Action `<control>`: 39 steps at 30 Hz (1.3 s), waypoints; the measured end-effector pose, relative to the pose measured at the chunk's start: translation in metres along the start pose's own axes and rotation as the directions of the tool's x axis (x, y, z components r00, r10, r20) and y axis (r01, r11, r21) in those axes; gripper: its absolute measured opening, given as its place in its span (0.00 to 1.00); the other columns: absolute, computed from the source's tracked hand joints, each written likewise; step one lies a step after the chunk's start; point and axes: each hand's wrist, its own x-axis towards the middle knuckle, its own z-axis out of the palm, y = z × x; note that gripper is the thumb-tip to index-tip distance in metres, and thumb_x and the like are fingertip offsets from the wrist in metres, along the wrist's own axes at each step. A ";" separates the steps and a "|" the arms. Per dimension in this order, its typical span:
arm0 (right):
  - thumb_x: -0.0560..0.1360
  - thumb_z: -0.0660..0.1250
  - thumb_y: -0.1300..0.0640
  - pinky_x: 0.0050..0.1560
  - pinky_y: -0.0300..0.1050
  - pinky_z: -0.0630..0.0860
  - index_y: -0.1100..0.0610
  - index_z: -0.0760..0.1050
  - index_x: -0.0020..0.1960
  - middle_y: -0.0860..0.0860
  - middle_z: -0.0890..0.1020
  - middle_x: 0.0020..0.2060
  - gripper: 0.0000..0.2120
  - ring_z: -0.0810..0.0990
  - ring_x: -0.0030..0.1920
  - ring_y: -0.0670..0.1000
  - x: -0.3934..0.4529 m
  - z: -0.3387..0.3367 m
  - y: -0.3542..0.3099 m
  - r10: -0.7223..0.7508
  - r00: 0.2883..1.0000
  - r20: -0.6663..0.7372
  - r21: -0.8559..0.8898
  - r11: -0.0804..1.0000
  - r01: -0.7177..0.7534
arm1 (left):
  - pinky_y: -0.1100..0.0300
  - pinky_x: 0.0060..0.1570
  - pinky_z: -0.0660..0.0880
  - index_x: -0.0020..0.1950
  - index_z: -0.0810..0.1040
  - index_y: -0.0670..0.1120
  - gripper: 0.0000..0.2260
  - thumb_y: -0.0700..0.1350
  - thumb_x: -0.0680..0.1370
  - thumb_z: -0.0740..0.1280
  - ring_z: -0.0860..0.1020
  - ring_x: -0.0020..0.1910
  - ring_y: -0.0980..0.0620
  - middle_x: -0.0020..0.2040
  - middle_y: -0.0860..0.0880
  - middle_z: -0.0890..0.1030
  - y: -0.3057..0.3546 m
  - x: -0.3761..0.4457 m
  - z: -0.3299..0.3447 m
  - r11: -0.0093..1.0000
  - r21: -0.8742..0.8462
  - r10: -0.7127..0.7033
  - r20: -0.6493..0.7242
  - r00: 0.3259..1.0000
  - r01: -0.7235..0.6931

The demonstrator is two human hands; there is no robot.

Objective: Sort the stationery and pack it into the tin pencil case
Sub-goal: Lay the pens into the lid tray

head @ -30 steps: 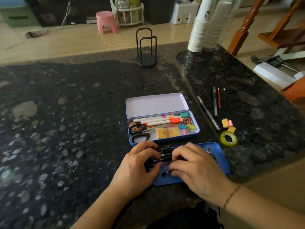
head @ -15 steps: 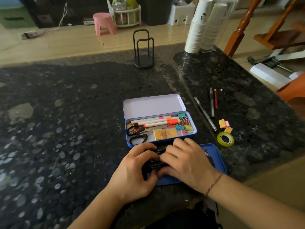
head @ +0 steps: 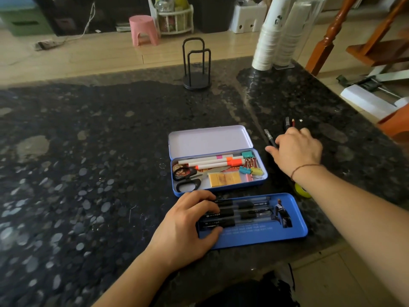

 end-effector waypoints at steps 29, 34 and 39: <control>0.65 0.78 0.54 0.45 0.31 0.73 0.43 0.83 0.40 0.39 0.79 0.45 0.07 0.79 0.48 0.43 -0.146 -0.023 0.034 -0.383 0.916 0.117 0.833 0.540 0.119 | 0.61 0.58 0.75 0.54 0.80 0.51 0.11 0.53 0.74 0.69 0.73 0.62 0.59 0.60 0.58 0.75 0.001 0.000 -0.003 0.995 -0.093 -0.047 0.001 0.999 0.047; 0.66 0.70 0.41 0.37 0.41 0.76 0.42 0.81 0.42 0.34 0.76 0.39 0.08 0.73 0.44 0.40 -0.144 -0.013 0.032 -0.471 0.880 -0.057 0.596 0.691 0.408 | 0.64 0.62 0.72 0.55 0.79 0.53 0.15 0.55 0.71 0.74 0.72 0.63 0.59 0.62 0.58 0.74 0.001 0.001 -0.005 1.000 -0.013 0.007 0.046 0.999 -0.007; 0.65 0.71 0.40 0.34 0.36 0.72 0.42 0.75 0.39 0.36 0.75 0.37 0.08 0.71 0.42 0.39 -0.143 -0.013 0.028 -0.536 0.841 -0.079 0.558 0.675 0.483 | 0.64 0.62 0.71 0.54 0.79 0.54 0.14 0.54 0.71 0.74 0.72 0.63 0.59 0.62 0.59 0.74 0.000 0.001 -0.004 1.000 0.011 0.018 0.054 0.998 -0.019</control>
